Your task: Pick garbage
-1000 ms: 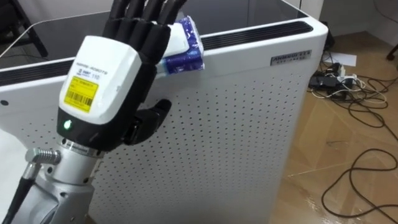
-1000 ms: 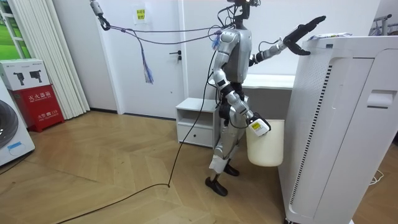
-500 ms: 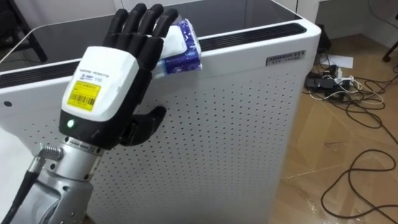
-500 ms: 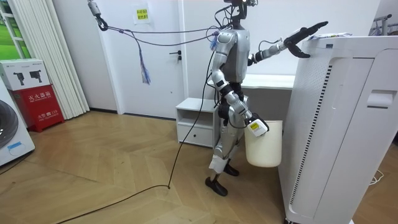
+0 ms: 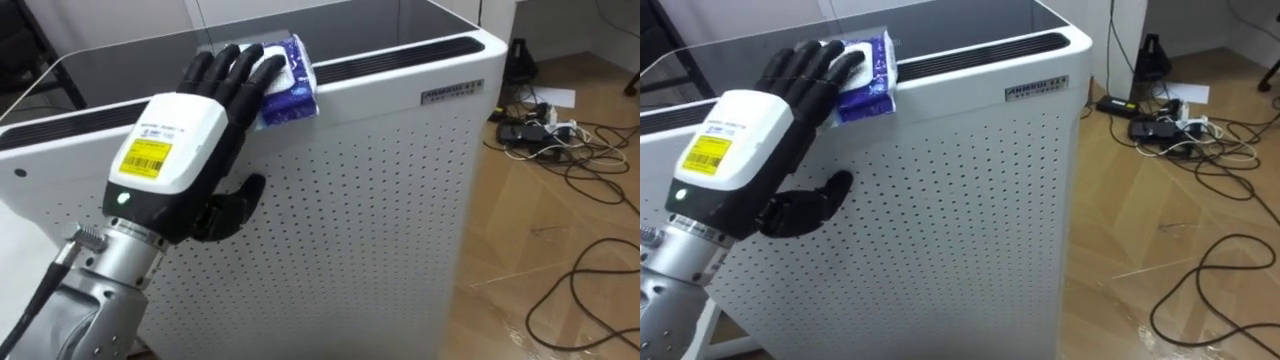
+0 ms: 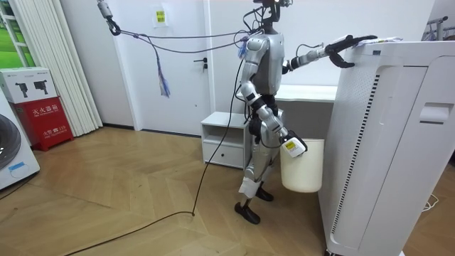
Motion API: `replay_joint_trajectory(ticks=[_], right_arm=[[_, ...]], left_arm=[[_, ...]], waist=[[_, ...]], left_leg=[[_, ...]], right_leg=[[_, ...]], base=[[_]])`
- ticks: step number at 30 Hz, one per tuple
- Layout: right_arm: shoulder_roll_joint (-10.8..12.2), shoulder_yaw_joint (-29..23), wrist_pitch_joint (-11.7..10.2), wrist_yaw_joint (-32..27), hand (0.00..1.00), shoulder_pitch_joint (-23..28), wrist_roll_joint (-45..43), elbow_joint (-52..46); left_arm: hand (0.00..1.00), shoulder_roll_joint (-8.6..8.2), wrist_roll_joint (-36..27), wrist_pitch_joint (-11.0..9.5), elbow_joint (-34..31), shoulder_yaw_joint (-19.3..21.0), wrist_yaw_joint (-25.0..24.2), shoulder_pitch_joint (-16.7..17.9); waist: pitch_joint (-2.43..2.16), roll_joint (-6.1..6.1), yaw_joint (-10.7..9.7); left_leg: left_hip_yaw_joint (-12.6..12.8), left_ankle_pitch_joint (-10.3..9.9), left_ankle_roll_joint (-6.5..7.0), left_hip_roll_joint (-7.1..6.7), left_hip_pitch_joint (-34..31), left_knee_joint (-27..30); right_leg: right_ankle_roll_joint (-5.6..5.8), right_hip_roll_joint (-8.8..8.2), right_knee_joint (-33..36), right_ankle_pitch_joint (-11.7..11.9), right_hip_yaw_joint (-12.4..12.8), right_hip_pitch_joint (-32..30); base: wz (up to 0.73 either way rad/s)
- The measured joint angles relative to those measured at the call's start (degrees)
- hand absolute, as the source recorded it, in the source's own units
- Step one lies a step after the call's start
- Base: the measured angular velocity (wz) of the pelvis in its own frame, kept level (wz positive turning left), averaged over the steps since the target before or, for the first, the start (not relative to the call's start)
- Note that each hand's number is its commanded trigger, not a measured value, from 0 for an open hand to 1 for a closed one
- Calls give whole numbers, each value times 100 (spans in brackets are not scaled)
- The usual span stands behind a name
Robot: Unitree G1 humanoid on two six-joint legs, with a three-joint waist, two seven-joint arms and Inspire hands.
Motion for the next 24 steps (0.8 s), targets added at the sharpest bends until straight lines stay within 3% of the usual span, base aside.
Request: replay_joint_trajectory(ticks=[9,24], right_arm=[[5,-91,55,-50,100,-13,0,-198],[-6,-95,55,-24,100,-7,-135,-175]], left_arm=[[100,8,-284,149,-89,269,29,-270],[100,-28,-317,67,-277,673,328,-346]], waist=[[1,34,-83],[-10,29,-111]], left_leg=[[0,24,-24,19,30,-12],[26,42,-39,33,23,4]], right_leg=[[-19,19,9,12,-7,23],[-38,24,3,23,51,-36]], base=[[0],[-1]])
